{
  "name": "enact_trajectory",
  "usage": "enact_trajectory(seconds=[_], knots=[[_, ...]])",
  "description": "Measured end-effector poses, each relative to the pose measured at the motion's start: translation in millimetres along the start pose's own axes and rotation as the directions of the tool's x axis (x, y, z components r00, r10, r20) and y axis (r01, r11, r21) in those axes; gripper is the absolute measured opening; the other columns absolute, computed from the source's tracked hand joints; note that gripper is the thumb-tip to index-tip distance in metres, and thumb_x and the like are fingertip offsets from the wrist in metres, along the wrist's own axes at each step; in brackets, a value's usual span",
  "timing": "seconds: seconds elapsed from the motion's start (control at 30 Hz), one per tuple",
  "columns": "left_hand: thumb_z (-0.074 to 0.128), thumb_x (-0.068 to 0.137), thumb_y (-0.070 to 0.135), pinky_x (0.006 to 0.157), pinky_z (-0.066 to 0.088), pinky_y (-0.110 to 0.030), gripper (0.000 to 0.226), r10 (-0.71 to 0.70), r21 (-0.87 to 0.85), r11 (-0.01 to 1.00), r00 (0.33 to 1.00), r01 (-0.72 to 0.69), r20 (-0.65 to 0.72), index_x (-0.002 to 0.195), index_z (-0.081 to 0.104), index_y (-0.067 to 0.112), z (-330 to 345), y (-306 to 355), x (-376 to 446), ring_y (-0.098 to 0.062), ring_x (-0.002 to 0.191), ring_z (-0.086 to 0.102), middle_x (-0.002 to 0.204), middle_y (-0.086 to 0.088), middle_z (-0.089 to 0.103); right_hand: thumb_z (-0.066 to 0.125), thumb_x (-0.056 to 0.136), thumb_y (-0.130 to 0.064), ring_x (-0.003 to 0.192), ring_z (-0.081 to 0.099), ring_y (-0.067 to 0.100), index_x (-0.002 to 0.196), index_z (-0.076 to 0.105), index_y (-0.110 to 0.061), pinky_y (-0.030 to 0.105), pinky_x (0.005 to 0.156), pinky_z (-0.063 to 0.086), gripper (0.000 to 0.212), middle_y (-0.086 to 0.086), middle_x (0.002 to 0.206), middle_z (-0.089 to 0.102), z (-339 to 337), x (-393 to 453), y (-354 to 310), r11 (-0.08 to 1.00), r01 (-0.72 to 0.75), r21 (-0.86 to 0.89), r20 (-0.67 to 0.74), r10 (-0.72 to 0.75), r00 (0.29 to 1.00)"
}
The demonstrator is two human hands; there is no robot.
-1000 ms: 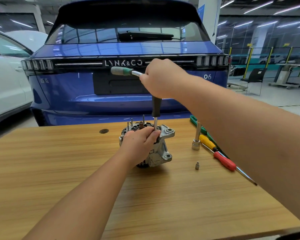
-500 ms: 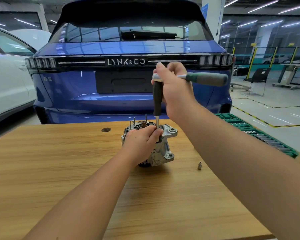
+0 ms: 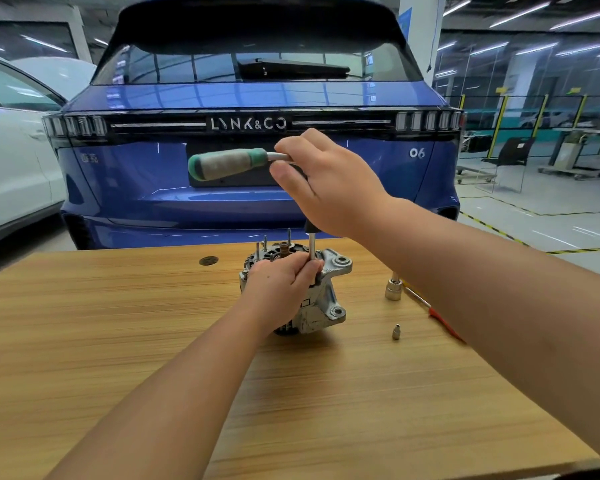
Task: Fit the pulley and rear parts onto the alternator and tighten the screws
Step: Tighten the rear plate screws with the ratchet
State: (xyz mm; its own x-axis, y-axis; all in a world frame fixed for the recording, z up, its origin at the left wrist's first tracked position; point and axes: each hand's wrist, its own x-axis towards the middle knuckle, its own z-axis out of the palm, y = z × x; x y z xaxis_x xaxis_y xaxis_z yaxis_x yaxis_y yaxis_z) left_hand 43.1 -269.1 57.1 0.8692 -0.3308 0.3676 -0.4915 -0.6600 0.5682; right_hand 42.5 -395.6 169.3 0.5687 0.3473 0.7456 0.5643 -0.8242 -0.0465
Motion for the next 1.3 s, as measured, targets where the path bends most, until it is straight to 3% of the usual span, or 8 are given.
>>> enact_trajectory(seconds=[0.23,0.37,0.5,0.6,0.67,0.8,0.9,1.3], knots=[[0.036,0.105,0.047,0.095,0.044,-0.051,0.035,0.001,-0.014,1.0,1.0,-0.001,0.005,0.097,0.064,0.026,0,-1,-1,-0.006,0.055,0.047,0.064,0.009,0.056,0.039,0.106,-0.044,0.066,0.047,0.02,0.074,0.052,-0.017,0.035,0.06,0.036,0.044,-0.002,0.071,0.048,-19,22,-10,0.993,0.023,-0.113,0.186,-0.002,0.983],[0.037,0.105,0.048,0.097,0.044,-0.054,0.032,0.005,-0.024,1.0,1.0,-0.005,0.011,0.092,0.061,0.031,1,-3,0,-0.002,0.057,0.048,0.065,0.011,0.058,0.049,0.103,-0.033,0.057,0.054,0.019,0.074,0.056,-0.015,0.031,0.054,0.046,0.035,0.003,0.067,0.064,-33,45,-20,0.961,-0.267,-0.069,0.337,0.275,0.9],[0.039,0.105,0.049,0.097,0.045,-0.053,0.03,0.0,-0.04,0.999,1.0,0.001,0.009,0.088,0.06,0.036,2,-5,0,0.003,0.055,0.047,0.064,0.014,0.058,0.049,0.101,-0.015,0.071,0.076,0.021,0.107,0.056,-0.007,0.034,0.067,0.057,0.013,0.006,0.078,0.077,-35,45,-26,0.286,-0.792,0.539,0.594,0.538,0.598],[0.037,0.105,0.049,0.096,0.045,-0.052,0.03,-0.012,-0.032,0.999,1.0,0.012,0.006,0.098,0.063,0.037,2,-5,2,0.002,0.06,0.048,0.069,0.015,0.06,0.051,0.102,-0.016,0.067,0.07,0.015,0.111,0.06,-0.009,0.03,0.066,0.05,0.014,0.001,0.084,0.076,-18,34,-22,-0.222,-0.582,0.783,0.577,0.609,0.544],[0.035,0.105,0.05,0.094,0.045,-0.049,0.032,-0.015,-0.011,1.0,1.0,0.015,0.0,0.105,0.064,0.035,2,-5,3,-0.002,0.068,0.053,0.076,0.014,0.063,0.058,0.101,-0.02,0.068,0.063,0.016,0.097,0.063,-0.013,0.027,0.064,0.049,0.01,0.004,0.083,0.067,-7,26,-16,-0.309,-0.413,0.857,0.501,0.691,0.522],[0.036,0.105,0.049,0.091,0.043,-0.045,0.033,-0.014,-0.008,1.0,1.0,0.014,-0.007,0.105,0.065,0.033,2,-6,3,-0.007,0.07,0.055,0.078,0.01,0.065,0.062,0.099,-0.023,0.087,0.063,0.011,0.094,0.066,-0.022,0.03,0.078,0.053,0.007,-0.002,0.094,0.067,6,5,-12,0.287,-0.302,0.909,0.034,0.672,0.74],[0.036,0.106,0.046,0.088,0.042,-0.042,0.034,0.009,0.004,1.0,1.0,-0.009,-0.013,0.105,0.066,0.029,3,-6,2,-0.006,0.064,0.052,0.074,0.01,0.063,0.056,0.098,-0.006,0.106,0.064,0.02,0.116,0.072,-0.006,0.039,0.092,0.053,0.023,0.003,0.112,0.069,9,-8,-7,0.935,-0.038,0.352,-0.293,0.148,0.945],[0.037,0.106,0.045,0.081,0.039,-0.038,0.035,0.023,0.012,1.0,0.999,-0.022,-0.025,0.1,0.065,0.025,3,-4,0,-0.008,0.056,0.049,0.066,0.006,0.061,0.036,0.104,-0.048,0.091,0.047,0.014,0.126,0.06,-0.02,0.033,0.073,0.043,0.043,-0.005,0.104,0.052,-6,1,-6,1.0,-0.014,0.004,0.048,0.014,0.999]])
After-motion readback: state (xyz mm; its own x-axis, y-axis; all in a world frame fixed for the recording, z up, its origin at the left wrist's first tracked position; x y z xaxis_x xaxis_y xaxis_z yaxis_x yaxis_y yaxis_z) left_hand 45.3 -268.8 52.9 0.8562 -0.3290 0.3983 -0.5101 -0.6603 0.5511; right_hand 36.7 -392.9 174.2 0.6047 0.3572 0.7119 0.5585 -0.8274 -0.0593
